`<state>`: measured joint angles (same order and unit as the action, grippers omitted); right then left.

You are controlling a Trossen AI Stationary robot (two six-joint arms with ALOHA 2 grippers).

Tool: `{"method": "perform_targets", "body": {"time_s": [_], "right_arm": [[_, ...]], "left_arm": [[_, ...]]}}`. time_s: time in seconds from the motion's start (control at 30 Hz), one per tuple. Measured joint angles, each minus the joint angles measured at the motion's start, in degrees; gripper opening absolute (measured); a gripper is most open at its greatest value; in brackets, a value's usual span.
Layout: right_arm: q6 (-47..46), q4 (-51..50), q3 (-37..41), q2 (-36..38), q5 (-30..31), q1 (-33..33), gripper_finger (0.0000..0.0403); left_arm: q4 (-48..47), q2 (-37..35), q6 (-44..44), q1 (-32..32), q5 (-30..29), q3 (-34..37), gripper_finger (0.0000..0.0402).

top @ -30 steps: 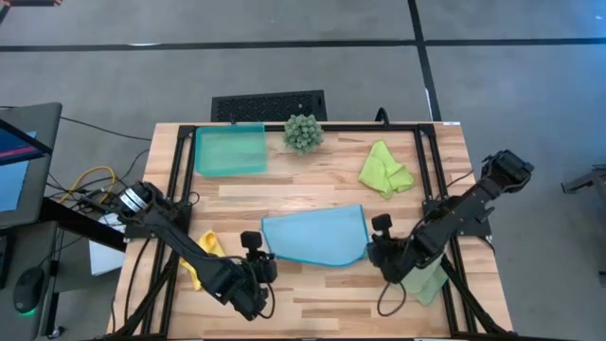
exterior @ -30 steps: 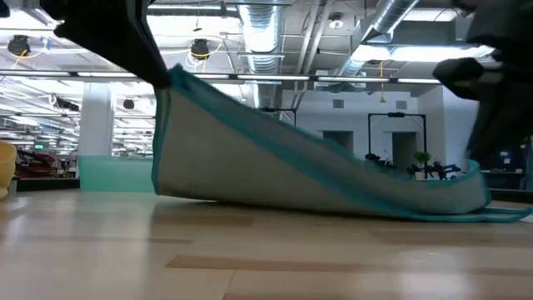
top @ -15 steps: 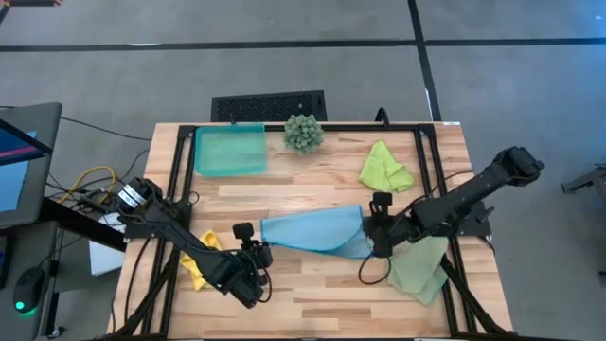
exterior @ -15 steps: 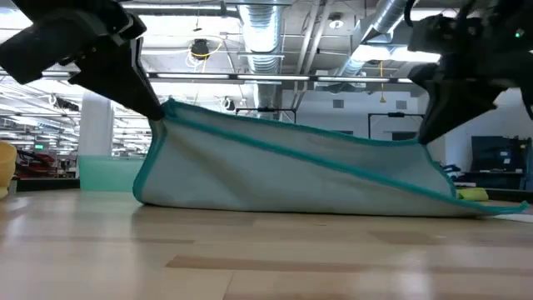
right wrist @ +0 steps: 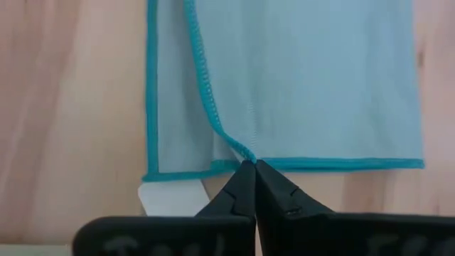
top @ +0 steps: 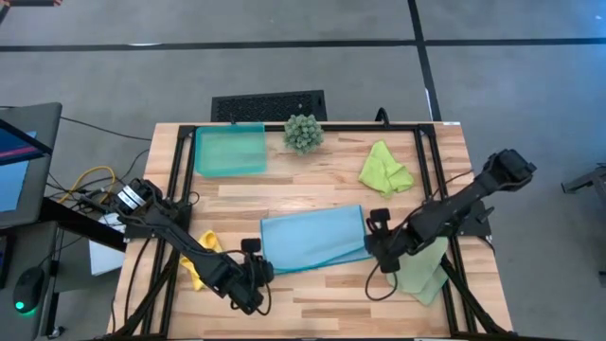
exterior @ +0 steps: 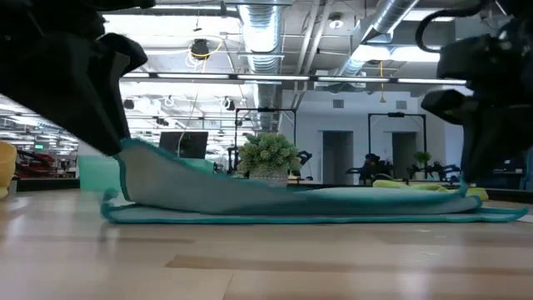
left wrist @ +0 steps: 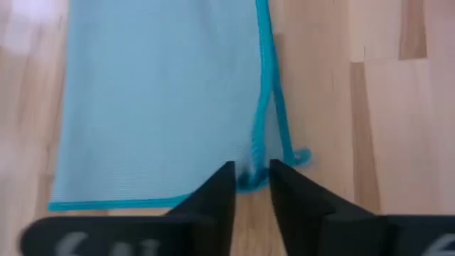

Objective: Fold microfiber towels
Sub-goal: Fold the blue microfiber cloth

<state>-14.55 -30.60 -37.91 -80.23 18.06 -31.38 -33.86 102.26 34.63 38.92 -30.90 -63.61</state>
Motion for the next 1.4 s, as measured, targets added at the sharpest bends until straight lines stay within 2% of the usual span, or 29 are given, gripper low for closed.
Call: {"method": "perform_targets", "body": {"time_s": [0.13,0.27,0.5,0.6,0.73,0.87,1.03,1.2,1.3,1.4], "right_arm": [[0.0,-0.1,0.0,-1.9,0.0,-0.1,0.0021],[0.0,-0.2,0.0,-2.5,0.0,0.0,0.0018],[0.0,-0.2,0.0,-2.4,0.0,-0.1,0.0021],[0.0,0.1,0.0,-2.4,0.0,-0.1,0.0020],[0.0,-0.1,0.0,-2.4,0.0,-0.1,0.0018],[0.0,-0.1,0.0,-2.4,0.0,-0.1,0.0021],[0.0,-0.2,0.0,-2.4,0.0,-0.1,0.0023],[0.0,-0.2,0.0,-2.4,0.2,-0.1,0.0019],[0.0,-0.4,0.0,-1.1,3.0,-0.2,0.0014],[0.0,-0.9,0.0,2.2,9.6,-0.4,0.0010]], "left_arm": [[2.7,0.0,-2.2,-0.2,0.2,0.1,0.0139],[5.6,0.0,-5.2,-0.1,-0.8,0.1,0.0166],[8.6,4.5,-10.8,0.1,0.9,-0.4,0.0165],[8.7,7.0,-10.1,0.1,0.1,-0.4,0.0159],[8.5,7.8,-7.8,-0.3,-2.6,-0.5,0.0148],[5.2,7.8,-5.6,0.0,-8.1,-1.6,0.0130],[1.2,7.6,-2.9,0.0,-8.4,-2.7,0.0097],[0.2,7.6,-0.8,0.0,-7.5,-2.8,0.0040],[-1.5,7.6,0.7,0.0,-7.5,-3.8,0.0007],[-8.6,7.6,5.9,0.1,-12.4,-6.6,0.0003]]}}
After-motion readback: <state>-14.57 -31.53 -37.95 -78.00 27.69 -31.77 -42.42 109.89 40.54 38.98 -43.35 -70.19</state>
